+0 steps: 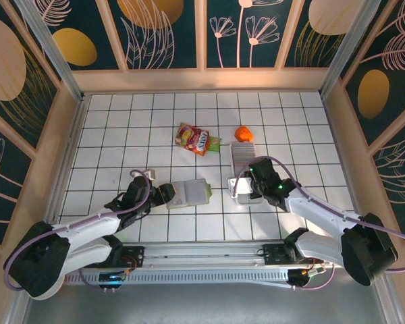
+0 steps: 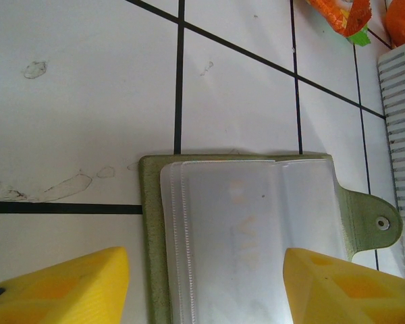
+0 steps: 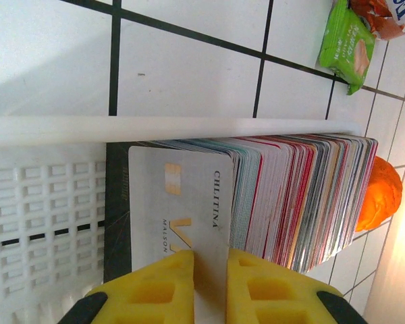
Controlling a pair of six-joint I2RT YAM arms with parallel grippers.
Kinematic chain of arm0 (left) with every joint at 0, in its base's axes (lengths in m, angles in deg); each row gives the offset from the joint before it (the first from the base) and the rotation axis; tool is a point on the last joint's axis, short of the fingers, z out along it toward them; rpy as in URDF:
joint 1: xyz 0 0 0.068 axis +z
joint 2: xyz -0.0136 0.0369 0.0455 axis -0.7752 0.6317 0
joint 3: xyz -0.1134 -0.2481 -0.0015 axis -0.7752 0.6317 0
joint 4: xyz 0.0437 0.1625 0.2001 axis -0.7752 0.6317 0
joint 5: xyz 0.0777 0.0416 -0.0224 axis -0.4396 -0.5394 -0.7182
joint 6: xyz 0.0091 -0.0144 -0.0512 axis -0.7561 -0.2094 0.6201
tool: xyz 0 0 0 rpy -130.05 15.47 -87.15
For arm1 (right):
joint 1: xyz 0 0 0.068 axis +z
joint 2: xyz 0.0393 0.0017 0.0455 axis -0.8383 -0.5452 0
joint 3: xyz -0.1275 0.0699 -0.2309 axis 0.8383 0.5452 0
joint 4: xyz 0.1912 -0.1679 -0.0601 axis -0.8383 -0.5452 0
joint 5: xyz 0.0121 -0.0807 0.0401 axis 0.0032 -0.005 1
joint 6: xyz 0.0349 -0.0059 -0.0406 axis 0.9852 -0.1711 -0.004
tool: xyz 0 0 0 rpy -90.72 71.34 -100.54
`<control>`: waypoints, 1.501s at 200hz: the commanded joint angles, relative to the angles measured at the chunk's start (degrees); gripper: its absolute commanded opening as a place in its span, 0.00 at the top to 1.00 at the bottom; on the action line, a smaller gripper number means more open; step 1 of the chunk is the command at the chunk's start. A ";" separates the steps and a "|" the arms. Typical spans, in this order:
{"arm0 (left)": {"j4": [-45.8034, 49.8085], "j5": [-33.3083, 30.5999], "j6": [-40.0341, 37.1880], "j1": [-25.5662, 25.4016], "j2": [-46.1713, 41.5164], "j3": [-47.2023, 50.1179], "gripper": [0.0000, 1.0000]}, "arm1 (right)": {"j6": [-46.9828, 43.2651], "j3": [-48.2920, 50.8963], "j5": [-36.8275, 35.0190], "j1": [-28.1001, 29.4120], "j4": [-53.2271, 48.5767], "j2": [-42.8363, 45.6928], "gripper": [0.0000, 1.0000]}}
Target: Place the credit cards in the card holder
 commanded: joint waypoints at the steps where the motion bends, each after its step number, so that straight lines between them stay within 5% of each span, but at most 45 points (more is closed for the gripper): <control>1: -1.87 0.40 0.07 0.41 0.15 0.01 0.39 | -0.07 -1.44 -1.94 0.05 -1.77 1.57 0.87; 82: -1.18 0.07 0.23 0.47 -0.64 -0.02 0.39 | 6.43 -6.21 2.16 1.53 -16.13 6.12 1.00; 145: 2.23 -1.79 -0.38 0.40 -3.30 -1.11 0.40 | 19.51 -13.19 8.02 3.43 -24.09 10.38 1.00; 183: 4.37 -2.12 -0.05 0.40 -5.66 -1.68 0.42 | 43.94 -20.01 10.13 3.76 -18.23 10.75 1.00; 212: 5.69 -2.53 0.73 0.42 -7.99 -1.23 0.45 | 76.09 -22.03 8.05 3.59 -11.48 9.44 1.00; 253: 6.95 -3.21 2.51 0.42 -10.23 -0.06 0.52 | 109.42 -18.75 24.40 3.19 -4.82 0.96 1.00; 273: 6.68 -2.85 2.86 0.48 -9.93 0.30 0.59 | 119.47 -14.70 30.47 4.03 4.34 -2.96 1.00; 300: 6.15 -2.32 3.28 0.42 -8.90 0.23 0.66 | 121.37 -14.12 26.42 5.97 7.51 -4.96 1.00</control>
